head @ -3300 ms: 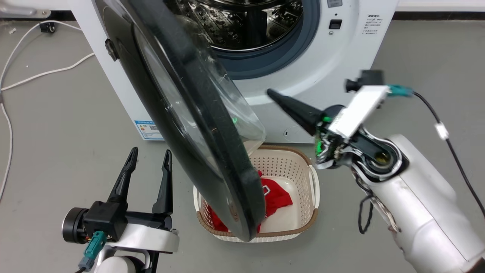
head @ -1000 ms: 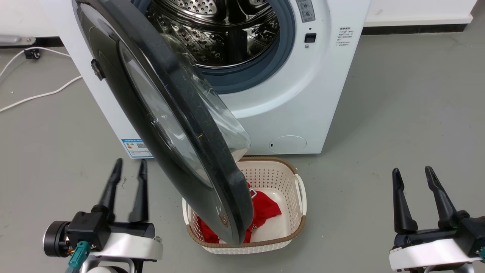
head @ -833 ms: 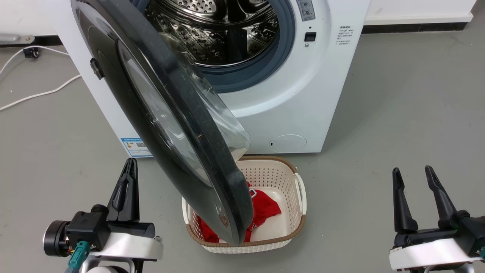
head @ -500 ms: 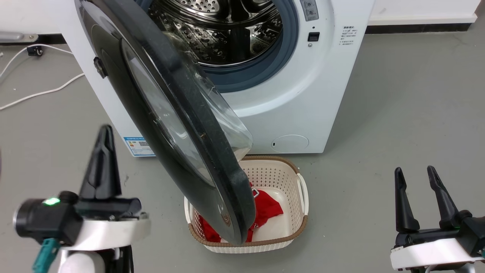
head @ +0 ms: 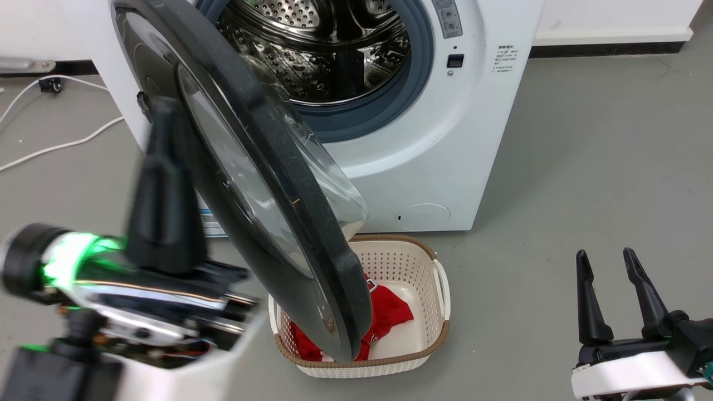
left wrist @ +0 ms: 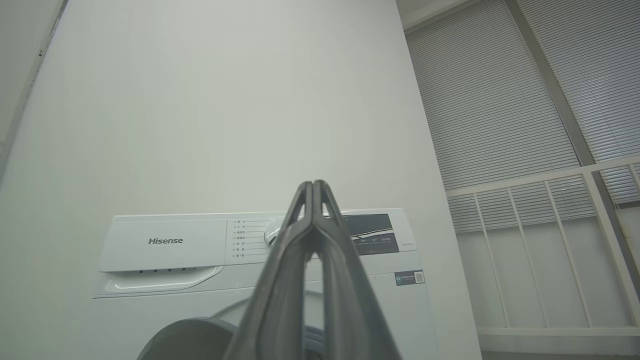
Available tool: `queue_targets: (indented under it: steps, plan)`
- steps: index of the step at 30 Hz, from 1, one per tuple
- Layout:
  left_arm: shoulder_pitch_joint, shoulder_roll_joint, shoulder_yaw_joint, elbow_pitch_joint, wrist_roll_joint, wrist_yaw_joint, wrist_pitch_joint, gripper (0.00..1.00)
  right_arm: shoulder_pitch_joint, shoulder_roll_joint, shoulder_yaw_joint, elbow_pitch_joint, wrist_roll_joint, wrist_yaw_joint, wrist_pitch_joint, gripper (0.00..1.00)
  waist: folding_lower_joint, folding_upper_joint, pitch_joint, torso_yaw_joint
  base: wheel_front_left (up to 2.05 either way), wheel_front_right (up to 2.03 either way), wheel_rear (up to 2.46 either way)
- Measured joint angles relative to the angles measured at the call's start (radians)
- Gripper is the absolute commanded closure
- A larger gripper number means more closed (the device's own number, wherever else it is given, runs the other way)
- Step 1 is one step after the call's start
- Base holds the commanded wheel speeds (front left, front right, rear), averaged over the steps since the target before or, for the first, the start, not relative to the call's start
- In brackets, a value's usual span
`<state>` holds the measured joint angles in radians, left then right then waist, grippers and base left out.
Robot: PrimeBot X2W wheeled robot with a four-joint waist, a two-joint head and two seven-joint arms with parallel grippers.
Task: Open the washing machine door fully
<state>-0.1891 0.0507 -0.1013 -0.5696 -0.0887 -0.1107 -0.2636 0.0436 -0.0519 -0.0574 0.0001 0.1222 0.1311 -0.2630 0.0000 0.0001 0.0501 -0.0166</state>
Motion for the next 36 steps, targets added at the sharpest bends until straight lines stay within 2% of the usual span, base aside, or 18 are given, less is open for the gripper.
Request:
queue_targets:
  steps: [5, 10, 14, 24, 30, 36]
  plan:
    - [0.006, 0.0, -0.185, 0.031, -0.017, -0.013, 0.0, 1.0, 0.001, 0.0, -0.001, 0.009, 0.001, 0.0, 0.0, 0.0, 0.0, 0.0, -0.012, -0.005, 0.0, 0.0, 0.0]
    - [0.071, 0.036, -0.356, 0.161, -0.067, -0.018, 0.0, 1.0, 0.004, 0.0, -0.002, 0.017, 0.002, 0.0, 0.0, 0.0, 0.0, 0.0, -0.02, -0.003, 0.0, 0.0, 0.0]
    - [0.124, 0.063, -0.44, 0.28, -0.105, -0.02, 0.008, 1.0, 0.008, 0.0, -0.001, 0.021, 0.002, 0.0, 0.0, 0.0, 0.0, 0.0, -0.021, 0.002, 0.0, 0.0, 0.0]
    - [0.155, 0.071, -0.493, 0.532, -0.136, -0.02, 0.027, 1.0, 0.008, 0.0, 0.009, 0.037, 0.011, 0.0, 0.0, 0.0, 0.0, 0.0, -0.011, -0.001, 0.0, 0.0, 0.0]
    - [0.083, 0.051, -0.47, 0.644, -0.138, -0.007, 0.014, 1.0, 0.005, 0.0, 0.017, 0.047, 0.019, 0.0, 0.0, 0.0, 0.0, 0.0, -0.003, -0.016, 0.0, 0.0, 0.0]
    - [0.042, 0.035, -0.437, 0.696, -0.143, 0.019, 0.005, 1.0, 0.003, 0.0, 0.026, 0.055, 0.027, 0.0, 0.0, 0.0, 0.0, 0.0, 0.006, -0.028, 0.0, 0.0, 0.0]
